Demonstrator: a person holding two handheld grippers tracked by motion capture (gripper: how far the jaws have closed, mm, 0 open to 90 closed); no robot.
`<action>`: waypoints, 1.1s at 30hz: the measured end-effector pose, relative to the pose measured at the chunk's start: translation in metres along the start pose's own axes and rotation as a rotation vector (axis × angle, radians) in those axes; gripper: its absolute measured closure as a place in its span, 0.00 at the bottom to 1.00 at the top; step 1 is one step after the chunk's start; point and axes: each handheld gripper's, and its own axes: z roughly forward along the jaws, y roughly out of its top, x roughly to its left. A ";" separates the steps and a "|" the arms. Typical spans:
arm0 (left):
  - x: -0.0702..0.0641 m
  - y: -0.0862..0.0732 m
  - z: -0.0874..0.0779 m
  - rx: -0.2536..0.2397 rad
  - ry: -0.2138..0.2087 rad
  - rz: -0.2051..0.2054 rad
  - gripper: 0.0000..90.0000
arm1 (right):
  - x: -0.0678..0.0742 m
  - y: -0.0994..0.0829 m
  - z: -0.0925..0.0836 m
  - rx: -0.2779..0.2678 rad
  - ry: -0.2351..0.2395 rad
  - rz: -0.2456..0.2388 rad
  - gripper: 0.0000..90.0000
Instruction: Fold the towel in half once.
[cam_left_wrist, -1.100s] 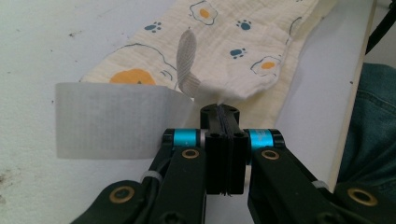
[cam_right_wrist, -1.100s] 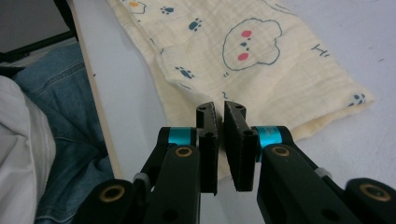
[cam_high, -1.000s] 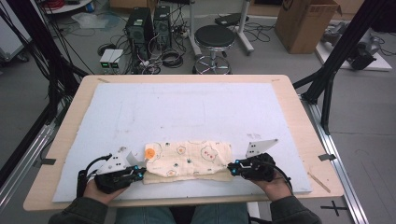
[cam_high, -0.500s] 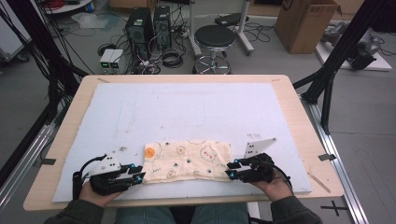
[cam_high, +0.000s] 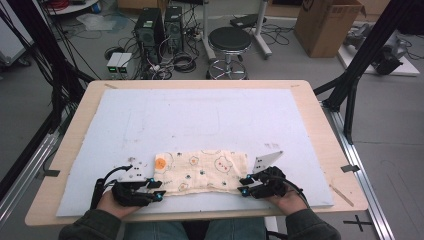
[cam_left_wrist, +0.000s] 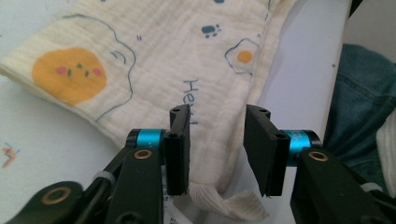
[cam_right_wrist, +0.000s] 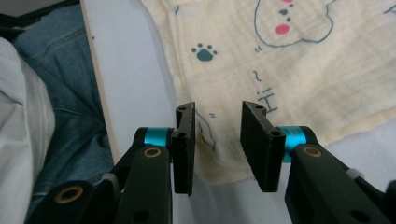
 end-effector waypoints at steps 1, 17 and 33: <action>0.000 0.000 0.001 0.003 0.003 0.004 0.71 | 0.000 0.000 0.001 0.005 -0.002 -0.005 0.74; -0.001 0.000 -0.012 -0.053 0.043 0.018 0.96 | 0.002 0.004 -0.007 -0.018 -0.017 -0.023 0.95; -0.006 -0.005 -0.013 -0.034 -0.011 0.026 0.91 | 0.006 -0.001 -0.010 -0.014 0.013 -0.014 0.89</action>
